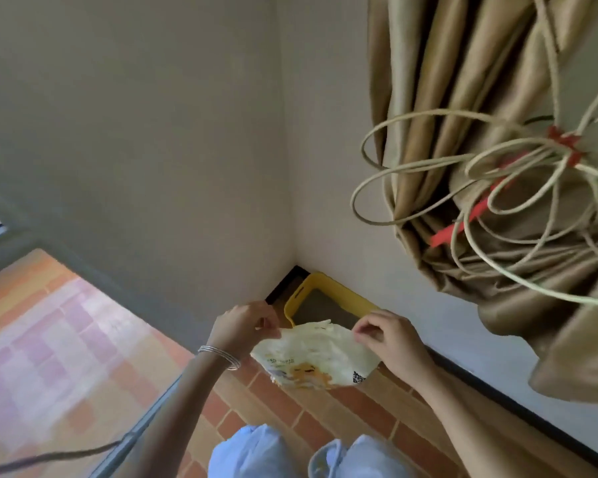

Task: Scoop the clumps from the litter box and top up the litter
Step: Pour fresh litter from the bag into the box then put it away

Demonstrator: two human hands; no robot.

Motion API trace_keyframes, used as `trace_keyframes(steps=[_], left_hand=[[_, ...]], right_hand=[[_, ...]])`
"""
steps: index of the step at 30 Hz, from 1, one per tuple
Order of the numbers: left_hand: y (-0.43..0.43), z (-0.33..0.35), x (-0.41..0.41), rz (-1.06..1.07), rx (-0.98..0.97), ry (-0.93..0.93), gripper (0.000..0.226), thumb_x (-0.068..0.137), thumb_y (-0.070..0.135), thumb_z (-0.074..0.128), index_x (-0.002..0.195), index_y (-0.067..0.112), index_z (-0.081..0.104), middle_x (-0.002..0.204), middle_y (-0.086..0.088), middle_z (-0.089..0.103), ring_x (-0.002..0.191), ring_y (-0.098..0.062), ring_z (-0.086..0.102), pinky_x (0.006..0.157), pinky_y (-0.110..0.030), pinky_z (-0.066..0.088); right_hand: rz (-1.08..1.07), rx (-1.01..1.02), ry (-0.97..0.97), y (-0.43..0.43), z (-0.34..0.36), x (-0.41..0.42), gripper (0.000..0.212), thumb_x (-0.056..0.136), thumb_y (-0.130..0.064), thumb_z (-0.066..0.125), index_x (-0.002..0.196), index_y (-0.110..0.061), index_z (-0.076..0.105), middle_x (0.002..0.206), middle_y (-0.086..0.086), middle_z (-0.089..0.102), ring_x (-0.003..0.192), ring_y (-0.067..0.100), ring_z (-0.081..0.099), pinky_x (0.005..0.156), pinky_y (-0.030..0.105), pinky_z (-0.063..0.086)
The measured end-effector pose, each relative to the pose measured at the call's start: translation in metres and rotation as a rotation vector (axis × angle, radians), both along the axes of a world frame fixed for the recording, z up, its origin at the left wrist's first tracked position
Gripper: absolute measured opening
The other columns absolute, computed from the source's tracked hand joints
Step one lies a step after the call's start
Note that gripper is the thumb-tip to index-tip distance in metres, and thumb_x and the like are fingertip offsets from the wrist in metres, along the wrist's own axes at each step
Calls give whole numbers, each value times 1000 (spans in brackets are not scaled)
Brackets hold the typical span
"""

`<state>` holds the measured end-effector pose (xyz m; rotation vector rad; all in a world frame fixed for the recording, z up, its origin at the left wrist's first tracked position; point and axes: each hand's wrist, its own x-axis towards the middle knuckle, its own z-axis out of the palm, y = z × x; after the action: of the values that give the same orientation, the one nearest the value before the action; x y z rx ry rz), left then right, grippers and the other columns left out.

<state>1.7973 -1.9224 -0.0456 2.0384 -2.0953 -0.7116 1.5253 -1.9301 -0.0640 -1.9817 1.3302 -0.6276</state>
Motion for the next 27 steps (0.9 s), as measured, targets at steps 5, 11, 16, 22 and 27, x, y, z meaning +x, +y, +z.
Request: trace_keyframes(steps=[5,11,16,22,27], left_hand=[[-38,-16,38,-172,50,29,28,76,37,71,62,47,48,70,21,52,67,0,48,60,-21,41],[-73,-55,61,-285,85,104,33,74,35,73,59,50,48,73,21,56,70,-1,53,61,-24,45],[-99,-121,65,-345,128,145,35,74,29,74,59,54,54,77,30,58,71,3,52,67,-28,48],[-119,-261,69,-354,153,153,38,72,27,75,64,58,55,71,19,57,70,1,53,64,-28,46],[-129,-380,65,-367,132,125,27,74,28,74,62,41,54,74,19,58,72,2,52,60,-21,37]], right_hand=[[-249,-17,60,3,-13,43,4,80,-21,69,76,-20,68,75,-22,56,76,-5,54,68,14,43],[-458,74,15,8,-51,78,11,78,-17,71,72,-23,65,74,-20,57,74,0,57,68,20,46],[-545,114,48,1,-119,91,7,78,-16,71,73,-19,68,73,-19,57,71,6,59,65,30,49],[-584,105,82,-5,-257,102,4,79,-21,71,76,-20,69,80,-12,66,70,2,58,59,18,43],[-565,48,86,-15,-375,98,7,78,-15,71,73,-18,67,76,-11,65,71,5,58,60,18,43]])
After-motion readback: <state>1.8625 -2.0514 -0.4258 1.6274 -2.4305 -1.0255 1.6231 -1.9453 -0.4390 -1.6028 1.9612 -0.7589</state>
